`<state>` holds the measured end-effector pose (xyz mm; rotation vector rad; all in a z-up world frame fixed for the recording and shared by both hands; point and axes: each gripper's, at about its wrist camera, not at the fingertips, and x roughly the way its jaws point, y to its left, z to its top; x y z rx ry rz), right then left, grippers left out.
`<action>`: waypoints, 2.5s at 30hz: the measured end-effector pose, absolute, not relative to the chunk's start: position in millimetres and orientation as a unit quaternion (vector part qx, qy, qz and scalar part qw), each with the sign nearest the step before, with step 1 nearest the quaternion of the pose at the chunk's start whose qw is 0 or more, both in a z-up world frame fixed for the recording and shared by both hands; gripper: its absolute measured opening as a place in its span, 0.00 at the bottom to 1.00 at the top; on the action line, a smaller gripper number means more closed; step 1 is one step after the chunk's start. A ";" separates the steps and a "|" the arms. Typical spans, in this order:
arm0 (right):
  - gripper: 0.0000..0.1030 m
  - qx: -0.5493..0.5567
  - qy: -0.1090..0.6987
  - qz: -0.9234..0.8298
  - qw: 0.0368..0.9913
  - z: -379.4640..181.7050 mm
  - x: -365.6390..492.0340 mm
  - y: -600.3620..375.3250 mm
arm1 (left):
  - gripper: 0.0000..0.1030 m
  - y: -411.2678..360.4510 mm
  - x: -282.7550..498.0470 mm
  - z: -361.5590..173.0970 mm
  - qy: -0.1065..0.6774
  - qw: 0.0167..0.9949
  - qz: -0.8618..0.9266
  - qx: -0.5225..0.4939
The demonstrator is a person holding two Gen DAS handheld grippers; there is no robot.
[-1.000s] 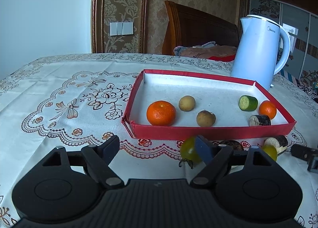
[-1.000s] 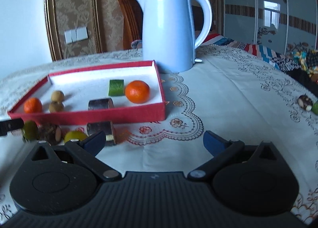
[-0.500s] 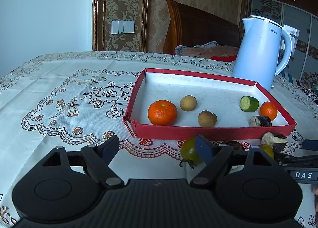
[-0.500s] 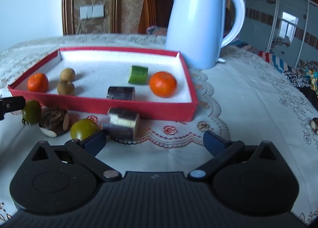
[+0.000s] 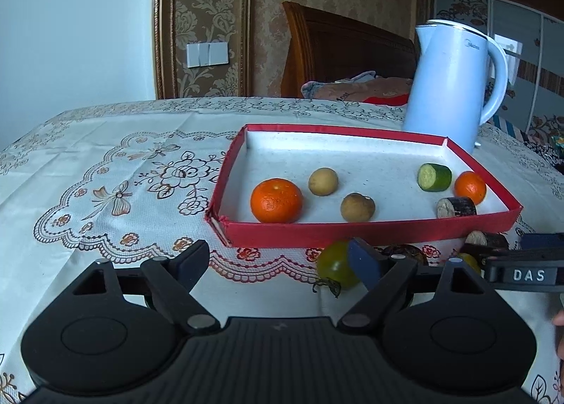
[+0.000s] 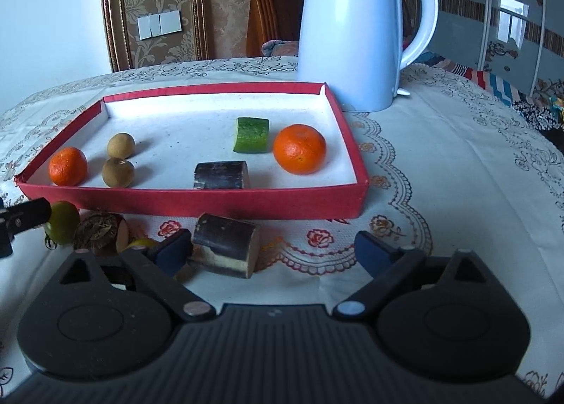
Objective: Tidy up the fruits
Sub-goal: 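Move the right gripper to the dark block while the left gripper approaches the green round fruit, then close the right gripper on the dark block while the left gripper closes on the green fruit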
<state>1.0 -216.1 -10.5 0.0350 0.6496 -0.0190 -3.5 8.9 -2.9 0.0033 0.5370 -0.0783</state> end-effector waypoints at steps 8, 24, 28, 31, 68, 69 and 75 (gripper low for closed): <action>0.71 0.024 0.319 0.001 0.948 -10.1 8.3 -213.2 | 0.87 2.6 -4.2 -4.4 0.266 0.963 -0.050 0.015; 0.46 0.039 0.308 0.021 0.950 -9.1 -2.2 -217.3 | 0.88 20.2 -0.7 -1.6 0.276 0.960 -0.033 -0.022; 0.45 0.059 0.305 0.010 0.950 -9.6 -8.2 -227.7 | 0.88 35.7 2.2 -0.4 0.288 0.955 -0.034 -0.063; 0.55 0.063 0.305 0.017 0.950 -9.9 -9.9 -230.8 | 0.88 37.4 -0.3 0.6 0.287 0.954 -0.050 -0.068; 0.76 0.057 0.311 -0.005 0.949 -10.8 -7.5 -227.5 | 0.35 -1.0 10.9 -12.6 0.303 0.949 -0.085 0.025; 0.73 0.055 0.311 -0.008 0.949 -10.8 -7.6 -227.0 | 0.34 -0.8 10.1 -11.9 0.300 0.950 -0.084 0.025; 0.68 0.056 0.308 -0.008 0.950 -11.1 -8.0 -228.2 | 0.31 2.1 11.6 -12.5 0.306 0.948 -0.083 0.015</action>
